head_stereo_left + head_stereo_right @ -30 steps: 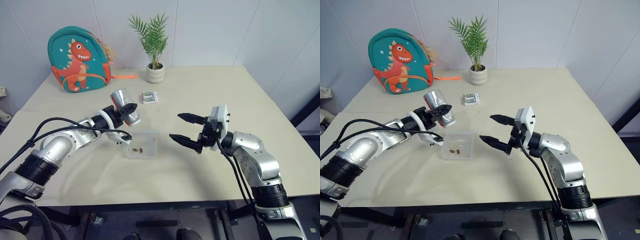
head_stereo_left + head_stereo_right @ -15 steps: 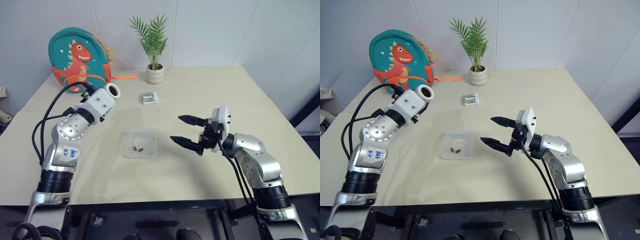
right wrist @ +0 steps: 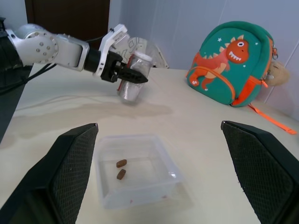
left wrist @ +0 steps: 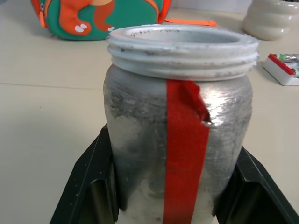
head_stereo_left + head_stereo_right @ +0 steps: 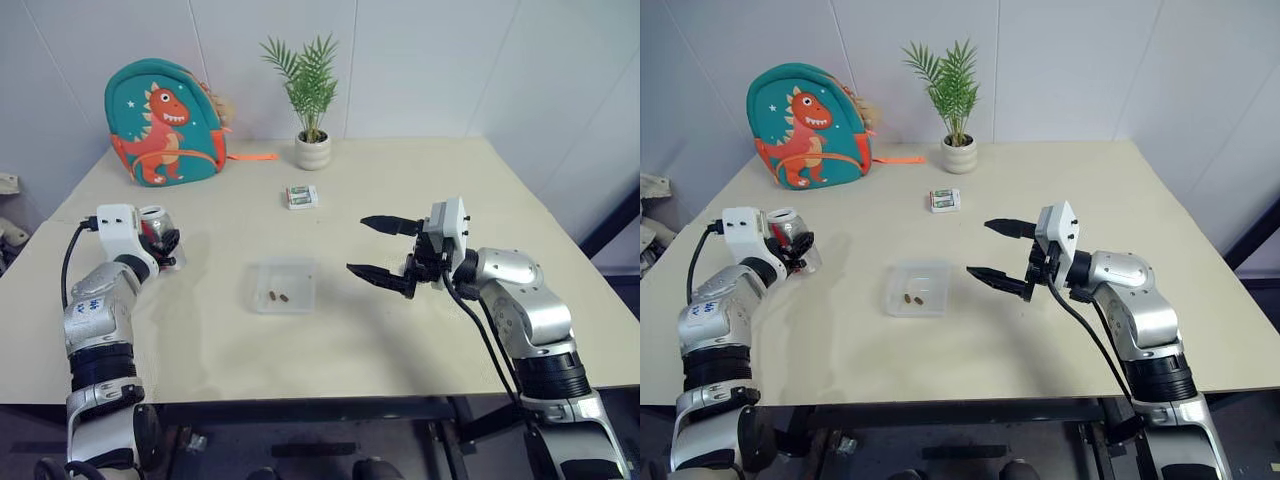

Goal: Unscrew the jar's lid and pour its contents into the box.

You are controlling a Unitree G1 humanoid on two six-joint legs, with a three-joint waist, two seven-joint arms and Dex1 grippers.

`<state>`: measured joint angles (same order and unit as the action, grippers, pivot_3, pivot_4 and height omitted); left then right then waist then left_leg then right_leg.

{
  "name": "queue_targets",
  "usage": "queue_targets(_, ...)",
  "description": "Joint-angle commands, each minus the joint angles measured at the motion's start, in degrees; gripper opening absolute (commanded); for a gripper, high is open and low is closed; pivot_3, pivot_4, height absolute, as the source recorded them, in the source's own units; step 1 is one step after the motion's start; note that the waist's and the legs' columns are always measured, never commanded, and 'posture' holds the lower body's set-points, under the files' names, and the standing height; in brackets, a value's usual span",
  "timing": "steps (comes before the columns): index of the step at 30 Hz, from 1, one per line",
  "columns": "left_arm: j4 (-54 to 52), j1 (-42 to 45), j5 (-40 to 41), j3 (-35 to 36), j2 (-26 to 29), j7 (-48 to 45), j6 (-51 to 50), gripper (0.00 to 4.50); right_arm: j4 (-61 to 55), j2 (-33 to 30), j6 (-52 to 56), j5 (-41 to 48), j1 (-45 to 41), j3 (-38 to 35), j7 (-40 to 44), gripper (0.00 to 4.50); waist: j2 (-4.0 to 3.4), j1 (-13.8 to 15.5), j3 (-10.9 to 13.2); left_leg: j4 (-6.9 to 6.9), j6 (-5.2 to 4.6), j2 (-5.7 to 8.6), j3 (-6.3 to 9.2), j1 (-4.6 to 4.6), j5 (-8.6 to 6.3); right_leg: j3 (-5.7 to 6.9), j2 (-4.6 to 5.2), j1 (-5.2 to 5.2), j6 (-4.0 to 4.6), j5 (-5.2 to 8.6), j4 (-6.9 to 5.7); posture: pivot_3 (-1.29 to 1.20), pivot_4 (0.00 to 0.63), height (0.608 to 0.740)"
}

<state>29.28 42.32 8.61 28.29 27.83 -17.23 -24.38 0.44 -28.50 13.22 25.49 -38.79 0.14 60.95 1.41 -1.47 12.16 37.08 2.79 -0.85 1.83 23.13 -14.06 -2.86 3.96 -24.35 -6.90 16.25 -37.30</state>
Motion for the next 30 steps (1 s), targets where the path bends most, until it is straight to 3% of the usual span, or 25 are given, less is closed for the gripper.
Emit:
queue_targets(1, 6.0, 1.6, 1.4, -0.1, 1.0, -0.9, 10.3, 1.98, -1.0, -0.7, -1.4, 0.1, -0.9, -1.4, -0.2, 4.45, 0.0, 0.0, 0.0, -0.02, 0.0, 0.0, 0.0, 0.0, 0.0, 0.0, 0.0, 0.0, -0.01, -0.01, 0.05, 0.0, 0.15, 0.74)
queue_targets(9, 19.2, 4.6, 0.7, -3.4, 2.3, -2.0, 23.7, 1.98, -2.7, -1.2, -0.2, 0.1, 0.4, -0.8, -0.4, 4.45, 0.01, -0.1, 0.0, -0.12, 0.01, -0.02, -0.1, 0.06, -0.03, 0.0, 0.01, -0.01, -0.08, -0.07, 0.3, 0.0, 0.15, 0.74)
queue_targets(17, 24.7, 3.3, 0.6, -5.5, 4.3, -3.1, 30.6, 1.98, -3.6, -3.2, 0.6, 0.1, 1.3, -0.2, 1.0, 4.45, 0.01, -0.2, 0.0, -0.13, -0.02, -0.03, -0.14, 0.05, -0.05, -0.01, 0.01, -0.01, -0.09, -0.09, 0.33, 0.0, 0.15, 0.74)
queue_targets(18, 24.6, 2.9, 0.9, -5.6, 4.3, -3.4, 31.0, 2.7, -3.7, -3.3, 0.6, 0.0, 1.4, -0.1, 1.2, 4.5, 0.01, -0.2, 0.0, -0.13, -0.02, -0.04, -0.14, 0.05, -0.05, -0.01, 0.0, -0.01, -0.09, -0.1, 0.33, 0.0, 0.15, 0.74)
queue_targets(24, 23.3, 1.1, 1.7, -5.5, 4.6, -3.7, 31.7, 4.47, -3.6, -3.3, 0.8, 0.1, 1.5, 0.2, 1.9, 4.5, 0.01, -0.1, 0.0, -0.12, -0.02, -0.04, -0.15, 0.06, -0.05, -0.01, 0.0, -0.01, -0.09, -0.1, 0.33, 0.0, 0.15, 0.74)
queue_targets(30, 19.4, -1.3, 3.0, -5.4, 4.5, -4.0, 30.4, 4.47, -3.4, -3.3, 1.0, 0.2, 1.3, 0.4, 2.3, 4.5, 0.01, -0.2, 0.0, -0.12, -0.02, -0.04, -0.15, 0.06, -0.05, -0.02, 0.01, 0.0, -0.1, -0.12, 0.35, 0.0, 0.15, 0.74)
